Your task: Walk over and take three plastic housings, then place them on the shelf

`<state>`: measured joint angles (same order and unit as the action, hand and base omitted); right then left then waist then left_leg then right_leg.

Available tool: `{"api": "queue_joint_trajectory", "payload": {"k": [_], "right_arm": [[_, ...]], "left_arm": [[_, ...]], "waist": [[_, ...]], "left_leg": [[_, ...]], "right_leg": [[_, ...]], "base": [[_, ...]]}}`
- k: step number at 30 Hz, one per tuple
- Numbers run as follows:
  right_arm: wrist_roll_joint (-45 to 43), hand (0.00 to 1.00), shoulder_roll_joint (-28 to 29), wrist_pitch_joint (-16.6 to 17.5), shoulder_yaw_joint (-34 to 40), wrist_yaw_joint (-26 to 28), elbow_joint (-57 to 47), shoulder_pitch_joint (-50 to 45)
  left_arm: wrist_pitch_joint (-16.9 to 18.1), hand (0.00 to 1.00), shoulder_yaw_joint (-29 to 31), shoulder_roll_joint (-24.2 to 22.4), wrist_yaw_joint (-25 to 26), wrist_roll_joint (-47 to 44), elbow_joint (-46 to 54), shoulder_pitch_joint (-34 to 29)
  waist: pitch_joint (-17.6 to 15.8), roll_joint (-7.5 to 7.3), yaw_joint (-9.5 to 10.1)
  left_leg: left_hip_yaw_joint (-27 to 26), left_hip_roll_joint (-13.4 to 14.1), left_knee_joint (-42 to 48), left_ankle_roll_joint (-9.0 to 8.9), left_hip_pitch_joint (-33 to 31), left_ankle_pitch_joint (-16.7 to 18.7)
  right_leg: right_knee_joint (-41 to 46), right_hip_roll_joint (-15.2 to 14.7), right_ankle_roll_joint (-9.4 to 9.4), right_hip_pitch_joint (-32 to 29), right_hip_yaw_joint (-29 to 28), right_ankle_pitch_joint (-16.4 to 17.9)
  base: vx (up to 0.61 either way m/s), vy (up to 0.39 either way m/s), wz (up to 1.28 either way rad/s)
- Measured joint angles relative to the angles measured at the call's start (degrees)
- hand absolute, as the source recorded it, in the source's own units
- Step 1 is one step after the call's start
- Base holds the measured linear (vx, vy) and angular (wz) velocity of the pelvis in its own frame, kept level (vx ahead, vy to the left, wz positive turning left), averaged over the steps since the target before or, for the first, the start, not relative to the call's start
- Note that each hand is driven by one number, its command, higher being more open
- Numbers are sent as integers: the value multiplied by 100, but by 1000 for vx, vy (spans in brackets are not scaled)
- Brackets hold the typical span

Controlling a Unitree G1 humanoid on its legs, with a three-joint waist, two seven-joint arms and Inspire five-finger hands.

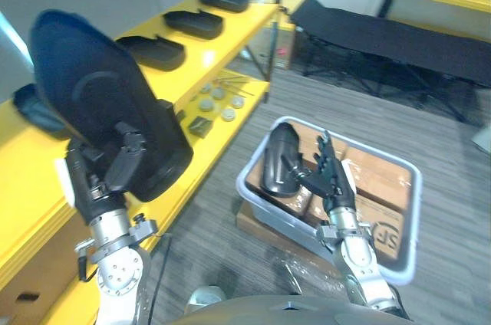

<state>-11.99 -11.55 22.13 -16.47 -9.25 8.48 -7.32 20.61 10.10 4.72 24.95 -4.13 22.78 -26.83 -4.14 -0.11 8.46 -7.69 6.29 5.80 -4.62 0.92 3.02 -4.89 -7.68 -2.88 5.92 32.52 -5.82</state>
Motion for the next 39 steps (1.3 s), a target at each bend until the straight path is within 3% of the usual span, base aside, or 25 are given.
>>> {"api": "queue_joint_trajectory", "payload": {"k": [4,7,9,10,11,13,14,15,19,23,28,30,34,35,36,37,38,39], "right_arm": [[-19,100,28,0,-125,130,172,352],[-20,100,108,-46,-289,301,252,473],[-11,100,145,-155,-362,441,263,470],[-9,100,156,-201,-362,467,266,459],[4,100,136,-275,-332,479,258,386],[259,100,22,-309,-212,320,257,207],[304,100,-12,-310,-185,253,256,142],[386,100,-61,-338,-141,126,262,9],[489,100,29,-328,-204,193,262,-44],[488,100,22,-272,-98,168,206,-44],[476,100,-6,-262,125,147,187,-58],[367,100,5,-259,140,155,182,-48],[263,100,30,-251,159,90,208,200],[276,100,44,-210,248,-8,208,303],[276,100,53,-82,357,-116,205,345],[279,100,48,-37,420,-141,204,358],[294,100,58,3,523,-151,198,367],[399,100,117,56,625,-208,178,382]], "left_arm": [[51,0,385,-163,-29,-28,0,-406],[54,0,575,-260,-148,-26,0,-606],[56,0,633,-293,-306,-75,-1,-682],[56,0,650,-294,-403,-125,-2,-680],[91,0,606,-294,-700,-240,-16,-599],[230,0,505,-289,-1110,-443,-57,-491],[282,0,459,-290,-1191,-504,-57,-464],[412,0,379,-290,-1281,-635,-55,-432],[447,0,418,-288,-1180,-712,-51,-458],[428,0,154,-241,-1255,-714,-53,-448],[416,0,-250,-117,-1269,-694,-54,-402],[416,0,-249,-65,-1247,-687,-53,-394],[415,0,-173,56,-1191,-668,-55,-271],[416,0,-173,65,-1142,-654,-58,-146],[416,0,-174,94,-1097,-555,-80,36],[416,0,-166,117,-1052,-467,-80,107],[420,0,-127,225,-1001,-414,-80,219],[423,0,-35,434,-897,-415,-94,395]], "waist": [[2,-53,238],[-12,-51,308],[-59,-4,231],[-112,27,164],[-204,36,-74],[-311,176,-236],[-335,221,-258],[-372,275,-206],[-450,228,-99],[-496,168,-231],[-523,217,-267],[-524,215,-234],[-573,147,-56],[-603,85,-74],[-631,32,-107],[-634,37,-127],[-636,21,-167],[-632,0,-265]], "left_leg": [[333,-163,-5,63,-175,-66],[537,-216,17,80,-279,-110],[586,-206,30,71,-385,-40],[346,-107,78,108,-401,26],[-691,286,379,177,-471,48],[-1708,677,612,163,-495,-46],[-1895,725,609,148,-498,-163],[-1891,625,506,165,-541,-350],[-2072,428,383,259,-429,-390],[-2092,304,344,309,-403,-356],[-2034,67,176,384,-407,-378],[-1932,7,390,431,-528,-262],[-1673,-144,1178,523,-848,297],[-1499,-370,1203,622,-830,412],[-1247,-599,1190,724,-767,442],[-1117,-674,1167,762,-733,440],[-884,-779,1080,832,-660,464],[-462,-808,930,927,-590,435]], "right_leg": [[1,-99,-68,70,382,29],[33,-127,-77,150,618,42],[38,-160,-84,275,925,95],[39,-165,-97,365,1102,112],[208,-207,-135,628,1698,252],[732,-435,-280,719,2250,577],[895,-512,-314,726,2382,659],[1202,-734,-397,676,2521,801],[1291,-944,-473,572,2338,762],[1330,-1049,-479,558,2306,758],[1752,-1383,-527,481,2366,918],[2010,-1574,-589,481,2452,1049],[2739,-2123,-694,671,2744,1258],[3330,-2511,-531,688,2642,1224],[4111,-2900,38,477,2047,974],[4427,-2964,381,278,1563,712],[4815,-2943,622,-24,753,174],[5509,-2647,316,-481,-226,457]], "base": [[24,71,48],[32,55,37],[2,28,64],[8,14,156],[26,26,163],[13,116,167],[-1,194,142],[3,161,81],[35,162,-3],[15,87,-6],[33,61,11],[65,60,35],[71,96,48],[91,174,104],[115,185,116],[156,185,115],[187,113,124],[234,104,146]]}}
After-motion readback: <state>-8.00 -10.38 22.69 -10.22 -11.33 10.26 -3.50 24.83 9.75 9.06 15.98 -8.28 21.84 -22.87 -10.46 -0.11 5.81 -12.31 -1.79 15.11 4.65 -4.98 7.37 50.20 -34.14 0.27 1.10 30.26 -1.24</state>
